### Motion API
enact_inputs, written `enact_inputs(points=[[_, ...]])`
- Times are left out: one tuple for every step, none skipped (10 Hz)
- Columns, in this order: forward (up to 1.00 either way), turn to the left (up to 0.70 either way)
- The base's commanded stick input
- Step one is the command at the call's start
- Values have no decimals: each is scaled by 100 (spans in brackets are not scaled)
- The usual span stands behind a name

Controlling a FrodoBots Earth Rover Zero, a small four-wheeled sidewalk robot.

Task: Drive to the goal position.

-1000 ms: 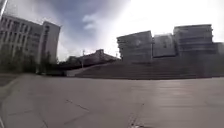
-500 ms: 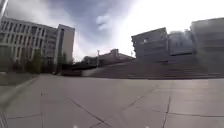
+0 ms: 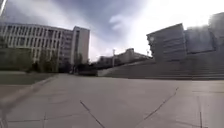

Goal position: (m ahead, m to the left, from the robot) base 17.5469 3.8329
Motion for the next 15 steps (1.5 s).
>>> enact_inputs(points=[[100, 40], [100, 40], [100, 40], [100, 29], [100, 7], [100, 0], [100, 0], [100, 0], [100, 0], [100, 0], [100, 0], [100, 0], [100, -10], [100, -26], [100, -37]])
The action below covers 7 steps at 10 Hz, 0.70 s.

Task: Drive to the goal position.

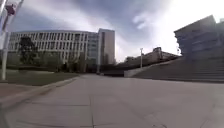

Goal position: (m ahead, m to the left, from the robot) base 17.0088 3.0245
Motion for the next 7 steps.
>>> enact_inputs(points=[[100, -40], [100, -40], [100, -40], [100, -40], [100, -40], [100, 0], [100, 0]])
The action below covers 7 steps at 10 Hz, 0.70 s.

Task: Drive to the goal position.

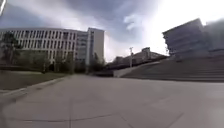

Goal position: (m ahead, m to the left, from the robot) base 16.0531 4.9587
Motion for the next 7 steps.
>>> enact_inputs(points=[[100, 0], [100, 0], [100, 0], [100, 0], [100, 0], [100, 0], [100, 0]])
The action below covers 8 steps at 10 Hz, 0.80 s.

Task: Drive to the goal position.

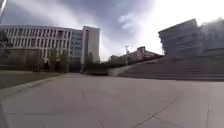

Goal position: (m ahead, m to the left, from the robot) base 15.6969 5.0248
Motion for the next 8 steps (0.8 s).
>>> enact_inputs(points=[[100, 0], [100, 0], [100, 0], [100, 0], [100, 0], [100, 0], [100, 0], [100, 0]])
